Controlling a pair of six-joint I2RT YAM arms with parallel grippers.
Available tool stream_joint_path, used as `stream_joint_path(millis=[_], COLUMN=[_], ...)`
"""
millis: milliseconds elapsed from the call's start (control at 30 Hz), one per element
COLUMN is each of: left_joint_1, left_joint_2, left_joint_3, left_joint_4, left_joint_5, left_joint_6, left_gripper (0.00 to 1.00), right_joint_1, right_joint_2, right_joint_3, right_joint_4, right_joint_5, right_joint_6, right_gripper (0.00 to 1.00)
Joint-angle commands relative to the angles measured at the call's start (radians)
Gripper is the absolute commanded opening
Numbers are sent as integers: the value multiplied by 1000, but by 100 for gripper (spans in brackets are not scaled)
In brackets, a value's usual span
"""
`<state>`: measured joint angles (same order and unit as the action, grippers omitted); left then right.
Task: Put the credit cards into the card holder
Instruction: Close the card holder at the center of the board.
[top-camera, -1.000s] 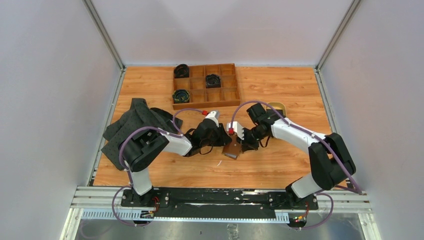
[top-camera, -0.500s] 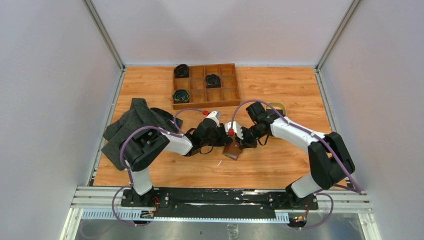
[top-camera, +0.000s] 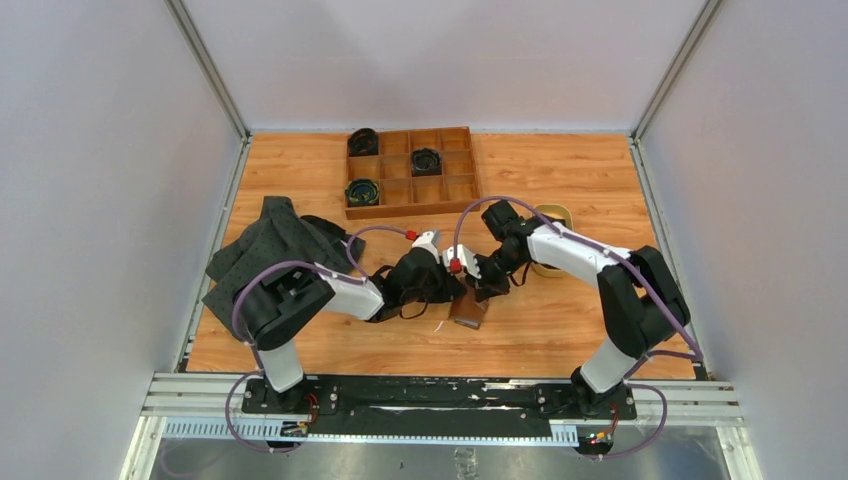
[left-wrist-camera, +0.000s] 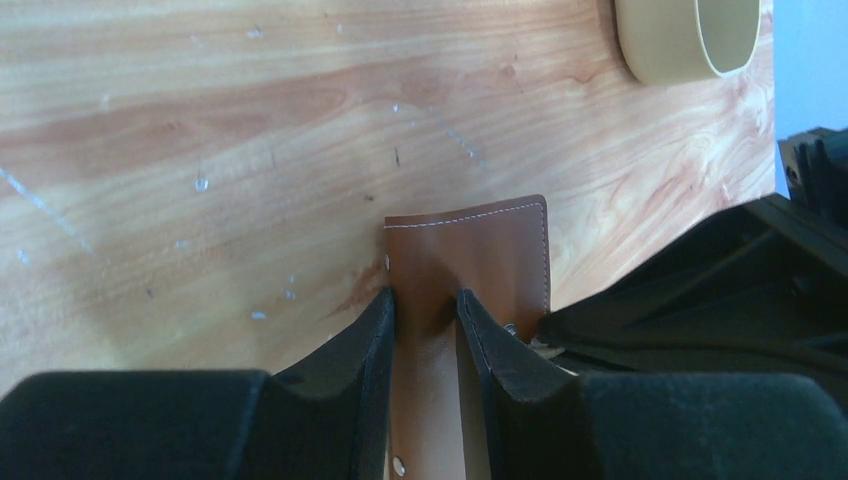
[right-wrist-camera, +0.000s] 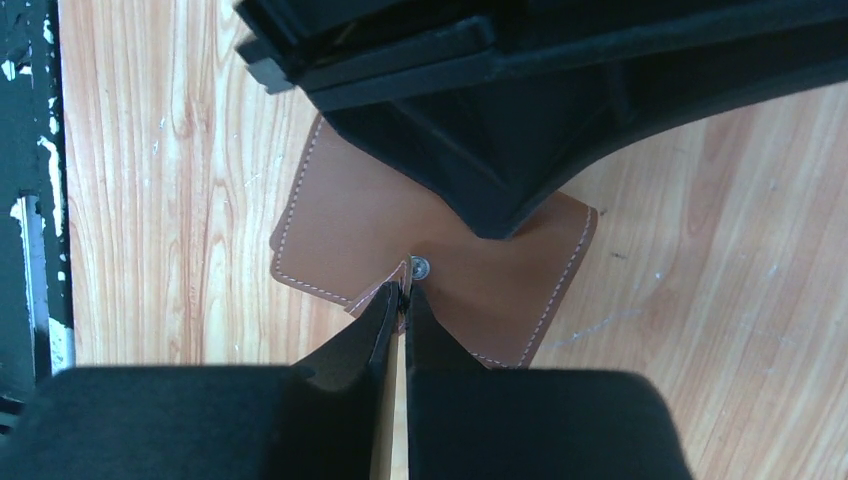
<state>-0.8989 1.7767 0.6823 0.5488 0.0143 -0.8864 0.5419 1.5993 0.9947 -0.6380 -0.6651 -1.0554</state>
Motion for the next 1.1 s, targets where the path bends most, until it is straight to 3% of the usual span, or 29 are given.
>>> stream_joint_path(millis=[0,300,467,567,833,933,1067], left_joint_1=[-45,-81,-102,-106,-104,-105,-108], left_joint_2=[-37,-117,-162,-199,-351,-412,-454], left_joint_3=[-67,-119,-153,-178,-249,-286,-308], left_joint_4=[-133,-132,-125,-122,-122,-122,-118], left_joint_5=[-7,-13,-64,-87,-155,-176,-159], left_joint_6=[-23,-54,-68,-72,-51,-42,-47], left_gripper=[23,25,27,30,35,36,36], right_joint_1=[16,16,16,16,12,11,12], right_joint_2=[55,134,155,144,-11,-86,-155], right_joint_3=[88,181,215,214,191,187,168], right_joint_4=[-60,-229,-258,-259,-247,-238,-210], right_joint_5=[-44,-56,-44,-37,-29,-23,-44], right_joint_6=[-139,-455,-478,-474,-346,-246,28], right_gripper=[3,5,8,15,49,53,52])
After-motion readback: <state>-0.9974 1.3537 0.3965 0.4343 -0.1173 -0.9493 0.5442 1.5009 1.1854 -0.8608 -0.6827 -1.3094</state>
